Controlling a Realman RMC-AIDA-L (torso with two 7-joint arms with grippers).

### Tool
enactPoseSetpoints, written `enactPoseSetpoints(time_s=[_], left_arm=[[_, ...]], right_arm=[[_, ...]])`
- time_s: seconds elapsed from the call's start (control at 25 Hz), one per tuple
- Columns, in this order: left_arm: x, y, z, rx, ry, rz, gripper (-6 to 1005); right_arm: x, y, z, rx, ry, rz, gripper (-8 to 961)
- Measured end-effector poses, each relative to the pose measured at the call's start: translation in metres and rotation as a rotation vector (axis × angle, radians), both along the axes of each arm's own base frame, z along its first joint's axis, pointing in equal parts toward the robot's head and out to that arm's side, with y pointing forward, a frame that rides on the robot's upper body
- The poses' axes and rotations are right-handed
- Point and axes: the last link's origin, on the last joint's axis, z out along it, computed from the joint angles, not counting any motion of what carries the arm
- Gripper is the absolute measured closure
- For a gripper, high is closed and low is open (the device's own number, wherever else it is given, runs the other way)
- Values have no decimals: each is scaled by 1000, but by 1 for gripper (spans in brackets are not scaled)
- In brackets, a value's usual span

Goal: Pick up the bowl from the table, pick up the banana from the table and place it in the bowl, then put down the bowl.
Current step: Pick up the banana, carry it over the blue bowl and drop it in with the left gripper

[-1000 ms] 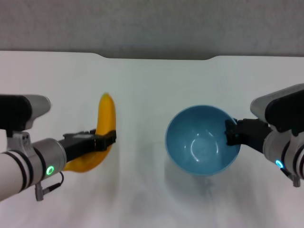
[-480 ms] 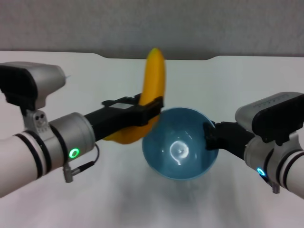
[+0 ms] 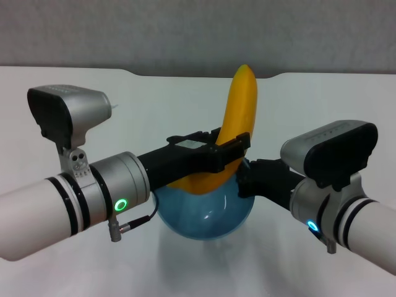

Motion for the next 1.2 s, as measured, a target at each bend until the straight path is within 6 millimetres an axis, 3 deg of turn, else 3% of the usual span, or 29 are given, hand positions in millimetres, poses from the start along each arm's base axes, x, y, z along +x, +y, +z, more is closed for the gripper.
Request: enactPoseSetpoints(time_s=[0.52, 1.0, 1.2], left_arm=[[-18, 3, -7, -14, 10, 28, 398], [-29, 6, 2, 15, -17, 73, 372], [-32, 7, 6, 33, -21, 88, 211]], right_arm=[[-9, -3, 0, -1, 8, 31, 909], [2, -1, 11, 34, 12, -5, 909], [7, 0, 14, 41, 8, -26, 909]])
